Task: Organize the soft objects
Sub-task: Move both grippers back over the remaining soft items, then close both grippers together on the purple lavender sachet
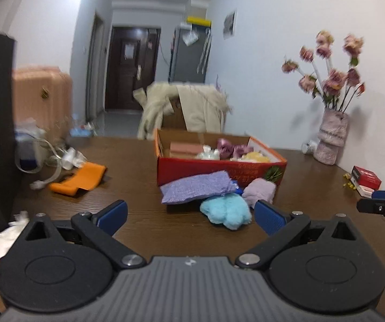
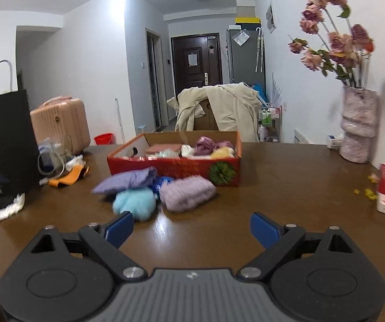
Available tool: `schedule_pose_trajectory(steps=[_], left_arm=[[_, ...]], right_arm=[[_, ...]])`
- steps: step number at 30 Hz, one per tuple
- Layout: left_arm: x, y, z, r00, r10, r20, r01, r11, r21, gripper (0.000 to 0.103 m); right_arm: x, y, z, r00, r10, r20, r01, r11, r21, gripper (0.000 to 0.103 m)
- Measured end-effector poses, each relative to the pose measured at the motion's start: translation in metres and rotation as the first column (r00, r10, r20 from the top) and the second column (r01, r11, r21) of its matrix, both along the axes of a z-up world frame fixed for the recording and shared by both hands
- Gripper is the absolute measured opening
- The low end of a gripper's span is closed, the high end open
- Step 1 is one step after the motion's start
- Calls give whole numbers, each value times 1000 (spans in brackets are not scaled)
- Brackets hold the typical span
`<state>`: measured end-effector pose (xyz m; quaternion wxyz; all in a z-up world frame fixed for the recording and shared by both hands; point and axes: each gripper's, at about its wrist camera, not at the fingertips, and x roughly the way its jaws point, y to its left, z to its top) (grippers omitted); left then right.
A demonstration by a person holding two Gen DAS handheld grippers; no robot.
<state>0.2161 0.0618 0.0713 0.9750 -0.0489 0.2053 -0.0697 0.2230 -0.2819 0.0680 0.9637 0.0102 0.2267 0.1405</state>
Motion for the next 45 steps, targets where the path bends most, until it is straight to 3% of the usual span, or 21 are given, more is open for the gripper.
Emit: schedule_pose_trajectory(steps=[3,7,13,16,19,20,22,23,24,27,31,34,39,45], left_arm=[[63,7,-16,998,-15,-57,14,999,-31,102],[129,17,-42,990,-64,-128,48,991,-126,102],[169,35,-74,986,-69,-155,25,962,-271,95],[171,38,-81,988,-81,-134,32,944,-329,86],[174,41,-85,985,-89,-150,32,938,-346,67],[176,42,-87,981,-106,-163,41,933,-357,56],[180,40,-92,972,-124,-199,43,929,-367,44],[181,38,-96,968,-123,-219,38,933,-358,28],[183,36,-97,964,-125,-233,39,939,-341,20],[180,36,-96,967,-139,-216,60,939,-337,10],[171,31,-89,973,-139,-187,80,953,-291,8],[148,28,-66,985,-138,-103,106,959,-264,7],[66,11,-26,988,-152,27,154,965,-213,7],[-15,-18,-28,977,-210,-26,199,952,-232,7]], right_arm=[[42,23,-3,999,36,-19,-35,999,25,93],[98,59,-13,994,92,-52,-89,994,65,90],[189,106,-38,981,144,-130,-124,981,150,81],[225,121,-58,970,125,-207,-85,977,194,65],[233,127,-73,965,143,-220,-86,964,251,52],[233,129,-77,961,156,-229,-100,966,237,49],[231,131,-82,968,138,-211,-93,973,210,32],[231,131,-82,969,133,-207,-92,976,198,26],[231,130,-83,971,127,-202,-88,978,189,23],[230,125,-83,972,130,-195,-90,976,199,13],[217,136,-77,981,132,-140,-114,986,125,10],[196,143,-57,989,134,-61,-129,989,73,10],[122,127,-19,988,155,15,-155,978,140,10],[23,97,-15,985,172,16,-173,975,140,10]])
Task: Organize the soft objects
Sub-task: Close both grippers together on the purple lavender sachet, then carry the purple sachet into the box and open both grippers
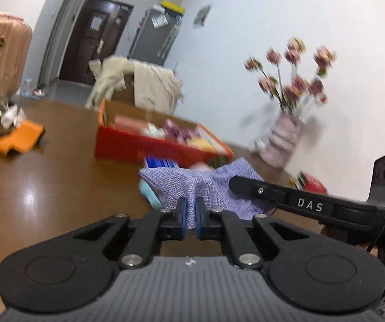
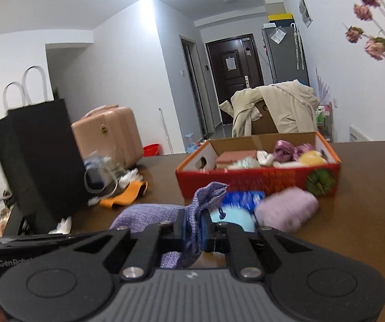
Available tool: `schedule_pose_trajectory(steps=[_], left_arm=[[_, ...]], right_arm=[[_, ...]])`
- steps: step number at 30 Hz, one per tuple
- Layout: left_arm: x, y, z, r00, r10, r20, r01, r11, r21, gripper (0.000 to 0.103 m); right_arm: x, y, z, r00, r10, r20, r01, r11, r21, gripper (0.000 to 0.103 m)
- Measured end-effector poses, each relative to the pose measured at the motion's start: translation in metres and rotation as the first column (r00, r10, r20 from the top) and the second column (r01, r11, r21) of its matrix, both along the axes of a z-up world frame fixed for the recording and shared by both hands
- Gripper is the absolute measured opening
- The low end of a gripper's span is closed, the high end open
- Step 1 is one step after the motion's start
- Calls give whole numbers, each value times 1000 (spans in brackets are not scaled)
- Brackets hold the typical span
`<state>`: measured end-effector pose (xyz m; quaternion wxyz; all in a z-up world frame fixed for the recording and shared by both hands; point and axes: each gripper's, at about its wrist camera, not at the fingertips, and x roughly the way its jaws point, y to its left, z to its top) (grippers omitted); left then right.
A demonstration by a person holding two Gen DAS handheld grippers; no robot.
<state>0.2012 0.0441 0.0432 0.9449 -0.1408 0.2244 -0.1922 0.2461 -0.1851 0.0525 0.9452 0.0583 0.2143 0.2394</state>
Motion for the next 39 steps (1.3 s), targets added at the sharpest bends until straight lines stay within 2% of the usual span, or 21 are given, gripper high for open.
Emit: schedule_pose_trajectory(steps=[4,7,10,15,20,22,25,28,32,35,39], left_arm=[[-29,-16,-9,999,-14,-45,16,999,32,7],[-45,-28,-6,999,-16,-31,17,999,43,7],[-63,-36,-1,1000,-29,-4,29,997,71,7],[-78,-44,5,999,-49,16,48,996,78,7],[-70,-42,15,998,-48,47,45,996,73,7],[-57,-39,25,996,-46,72,41,996,76,7],[-31,-34,47,987,-36,154,20,994,105,7],[7,-27,70,977,-34,210,5,991,136,7],[71,-17,92,966,-6,257,-38,985,166,7],[130,-4,98,971,31,236,-72,983,166,7],[207,15,87,981,78,178,-106,982,155,7]], right_arm=[[-46,-12,-17,999,-2,-51,0,1000,-25,9],[-69,-21,-26,997,-18,-72,16,1000,-25,9],[-86,-31,-24,998,-27,-57,27,1000,-13,9],[-102,-37,-22,999,-38,-36,38,999,-1,9],[-98,-35,-13,999,-30,-16,29,1000,-2,9],[-83,-32,-4,1000,-17,5,17,1000,-6,9],[-51,-25,17,998,-6,56,6,1000,-1,9],[-12,-16,38,995,6,103,-7,1000,11,9],[58,5,57,993,24,118,-26,1000,13,9],[120,24,61,996,20,86,-23,999,35,9],[203,54,44,1000,15,17,-15,999,33,9]])
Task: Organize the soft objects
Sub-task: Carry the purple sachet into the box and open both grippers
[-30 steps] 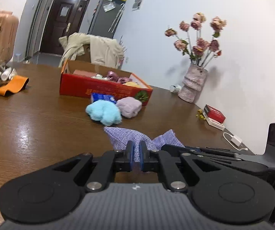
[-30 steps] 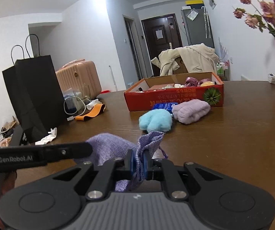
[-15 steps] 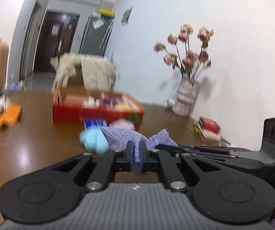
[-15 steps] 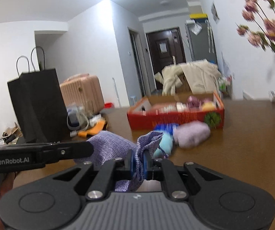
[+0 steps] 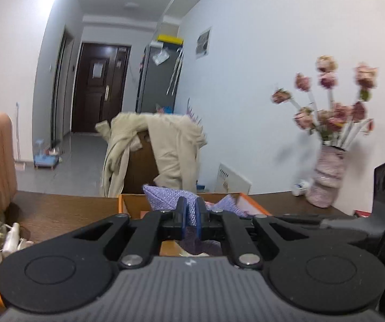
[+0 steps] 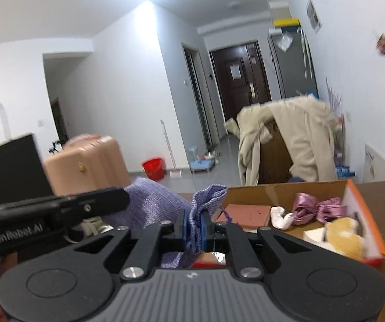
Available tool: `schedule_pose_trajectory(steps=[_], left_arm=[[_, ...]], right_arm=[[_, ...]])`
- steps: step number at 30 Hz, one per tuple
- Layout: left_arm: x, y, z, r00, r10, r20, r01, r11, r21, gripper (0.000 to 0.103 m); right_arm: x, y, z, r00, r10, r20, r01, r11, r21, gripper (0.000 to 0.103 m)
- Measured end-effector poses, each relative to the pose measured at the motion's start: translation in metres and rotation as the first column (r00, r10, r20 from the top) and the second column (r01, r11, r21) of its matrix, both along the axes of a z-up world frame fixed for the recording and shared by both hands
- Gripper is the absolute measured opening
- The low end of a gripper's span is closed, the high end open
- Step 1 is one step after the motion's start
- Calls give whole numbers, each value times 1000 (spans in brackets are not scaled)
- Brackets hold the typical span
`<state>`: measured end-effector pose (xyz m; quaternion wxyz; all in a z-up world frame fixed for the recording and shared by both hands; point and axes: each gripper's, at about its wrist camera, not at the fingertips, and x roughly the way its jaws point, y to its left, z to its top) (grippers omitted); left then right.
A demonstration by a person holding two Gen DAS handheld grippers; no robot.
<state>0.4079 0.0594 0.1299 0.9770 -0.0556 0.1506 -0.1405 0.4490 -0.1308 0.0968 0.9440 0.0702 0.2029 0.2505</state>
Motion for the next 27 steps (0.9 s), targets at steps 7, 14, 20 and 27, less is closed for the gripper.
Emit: schedule_pose_trajectory(steps=[7,14,20,27], left_arm=[[98,13,-53,989,35,-145,-34,999,10,7],[118,3,-96,969,29,-244,-3,994,107,23],[106,16,-75,977,61,-203,-44,995,84,47],[52,24,-15,990,93,-106,-82,991,103,56]], right_arm=[[107,38,-57,990,-47,-131,37,996,-82,9],[137,49,-93,973,-131,-190,68,949,-306,17],[129,21,-77,978,-60,-198,31,988,-149,50],[79,-19,-2,997,-65,-52,56,987,-150,55]])
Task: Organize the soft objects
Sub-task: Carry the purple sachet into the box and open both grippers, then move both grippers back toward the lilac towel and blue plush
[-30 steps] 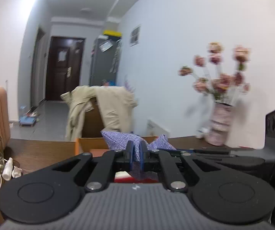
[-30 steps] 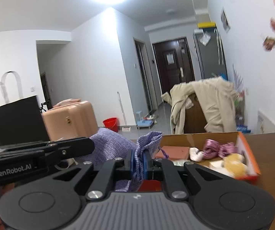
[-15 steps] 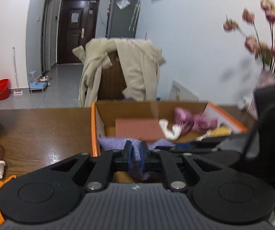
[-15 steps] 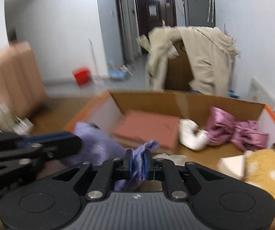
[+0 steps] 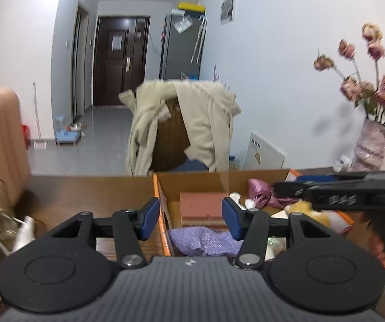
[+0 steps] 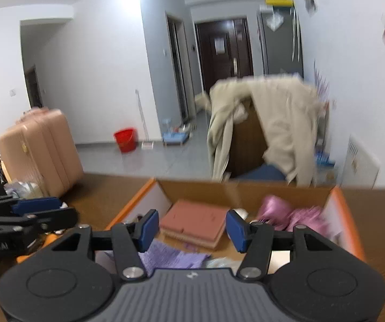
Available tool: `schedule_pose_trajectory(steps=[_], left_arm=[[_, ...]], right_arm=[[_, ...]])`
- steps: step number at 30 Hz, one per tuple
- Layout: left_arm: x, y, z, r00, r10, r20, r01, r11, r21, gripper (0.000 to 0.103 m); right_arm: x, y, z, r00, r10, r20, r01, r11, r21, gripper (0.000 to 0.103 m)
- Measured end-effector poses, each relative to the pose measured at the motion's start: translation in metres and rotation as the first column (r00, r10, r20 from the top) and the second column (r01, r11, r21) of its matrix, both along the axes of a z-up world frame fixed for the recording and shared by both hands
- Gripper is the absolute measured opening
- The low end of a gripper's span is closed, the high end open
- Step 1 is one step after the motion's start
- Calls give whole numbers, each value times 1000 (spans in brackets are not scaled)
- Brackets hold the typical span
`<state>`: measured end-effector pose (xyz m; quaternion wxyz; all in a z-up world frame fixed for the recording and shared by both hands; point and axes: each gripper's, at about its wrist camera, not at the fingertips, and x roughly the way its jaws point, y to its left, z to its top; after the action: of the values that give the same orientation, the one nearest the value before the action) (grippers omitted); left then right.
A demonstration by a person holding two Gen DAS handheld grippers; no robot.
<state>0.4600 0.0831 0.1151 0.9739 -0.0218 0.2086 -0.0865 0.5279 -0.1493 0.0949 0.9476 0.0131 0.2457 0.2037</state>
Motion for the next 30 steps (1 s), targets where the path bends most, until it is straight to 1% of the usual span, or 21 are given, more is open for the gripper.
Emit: schedule_pose_trajectory(steps=[3,7,8,9,10,12,16,18,19,21,23,25,27,29,30], left_arm=[[-41,1,25,999,6,51,-6,1000,7,63],[-96,0,49,994,12,105,-13,1000,13,72],[-112,-2,54,993,7,118,-9,1000,16,77],[-125,-3,58,992,7,128,-9,1000,20,80],[-140,-5,61,990,12,140,-16,1000,26,81],[-168,-11,66,987,16,158,-21,999,35,86],[-225,-27,63,983,2,181,-11,999,48,90],[-254,-38,57,981,3,194,-14,998,54,95],[-268,-43,54,979,1,204,-12,998,55,96],[-299,-54,43,975,1,223,-12,999,51,100],[-324,-63,28,977,0,214,-6,1000,28,103],[-340,-70,11,985,-20,172,22,1000,-10,103],[-347,-73,-4,992,-20,121,27,998,-51,103],[-347,-78,-17,998,-20,61,24,998,-54,103],[-345,-81,-22,999,-13,35,15,999,-40,103]], right_arm=[[-41,-22,31,998,-6,64,7,1000,-20,56],[-99,-52,62,992,8,127,-1,999,-53,58],[-115,-60,69,990,9,143,0,998,-60,58],[-130,-68,75,987,9,159,1,998,-65,58],[-144,-75,80,985,8,172,4,998,-68,63],[-175,-88,88,979,2,204,12,997,-70,72],[-234,-112,95,969,17,248,3,997,-79,72],[-264,-123,93,964,34,264,-14,997,-79,73],[-279,-128,89,962,43,271,-23,997,-75,78],[-305,-136,79,957,65,283,-47,996,-70,83],[-332,-144,64,954,78,291,-61,996,-66,85],[-354,-152,48,953,84,290,-69,996,-59,88],[-374,-163,29,958,91,273,-79,995,-57,89],[-387,-175,12,968,90,234,-84,996,-32,92],[-390,-181,5,975,86,204,-85,996,-13,92]])
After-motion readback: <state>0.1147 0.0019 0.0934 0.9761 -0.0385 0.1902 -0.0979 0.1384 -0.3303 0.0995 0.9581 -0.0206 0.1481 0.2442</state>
